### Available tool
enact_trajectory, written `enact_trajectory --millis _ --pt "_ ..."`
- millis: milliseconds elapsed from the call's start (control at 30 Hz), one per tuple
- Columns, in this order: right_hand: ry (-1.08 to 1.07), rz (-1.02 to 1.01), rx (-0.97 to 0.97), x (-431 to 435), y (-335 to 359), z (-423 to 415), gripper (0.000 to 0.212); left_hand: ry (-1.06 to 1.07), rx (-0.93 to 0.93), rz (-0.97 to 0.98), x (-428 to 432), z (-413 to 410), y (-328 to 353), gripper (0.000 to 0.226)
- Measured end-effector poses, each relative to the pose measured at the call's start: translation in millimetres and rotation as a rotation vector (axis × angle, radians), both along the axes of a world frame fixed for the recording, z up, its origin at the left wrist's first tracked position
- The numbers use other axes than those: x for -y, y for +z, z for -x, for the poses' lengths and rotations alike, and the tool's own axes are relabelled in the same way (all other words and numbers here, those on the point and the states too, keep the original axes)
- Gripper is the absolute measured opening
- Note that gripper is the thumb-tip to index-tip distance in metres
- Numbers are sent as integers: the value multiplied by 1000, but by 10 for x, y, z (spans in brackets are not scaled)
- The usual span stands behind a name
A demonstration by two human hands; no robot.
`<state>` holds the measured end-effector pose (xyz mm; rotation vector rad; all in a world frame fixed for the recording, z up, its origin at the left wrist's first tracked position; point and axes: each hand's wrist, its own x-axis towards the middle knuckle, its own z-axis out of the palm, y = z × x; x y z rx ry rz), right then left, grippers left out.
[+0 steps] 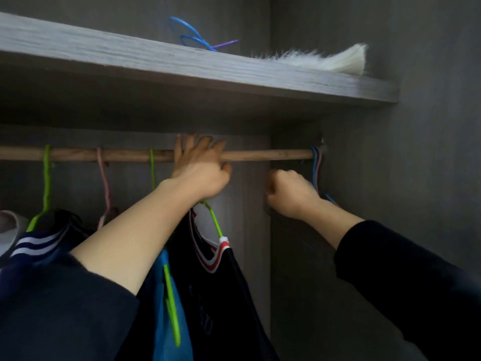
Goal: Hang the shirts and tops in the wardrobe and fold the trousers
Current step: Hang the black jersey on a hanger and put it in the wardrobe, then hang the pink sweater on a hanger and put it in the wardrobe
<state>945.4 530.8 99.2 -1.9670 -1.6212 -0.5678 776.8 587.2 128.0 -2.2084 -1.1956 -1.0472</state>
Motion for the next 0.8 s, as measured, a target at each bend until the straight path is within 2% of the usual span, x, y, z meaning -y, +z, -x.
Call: enact_trajectory --millis 100,267,433,533,667,800 --pt "-171 -21 177 162 -14 -279 13 -1 -65 1 -39 -198 -23 56" --pt "-415 54 366 255 -78 -559 33 -27 -57 -93 -136 -208 -89 56" --pt "-432 91 444 300 -110 -602 26 -51 -39 -93 -176 -186 -114 57" --pt "-425 55 357 317 -87 -573 24 -43 -50 -100 -173 -186 -108 59" --pt "-303 -80 21 313 -27 -482 21 -44 -46 -100 -167 -197 -106 58" --pt "-150 -194 -211 221 28 -354 16 -41 -49 -115 -177 -205 -107 58"
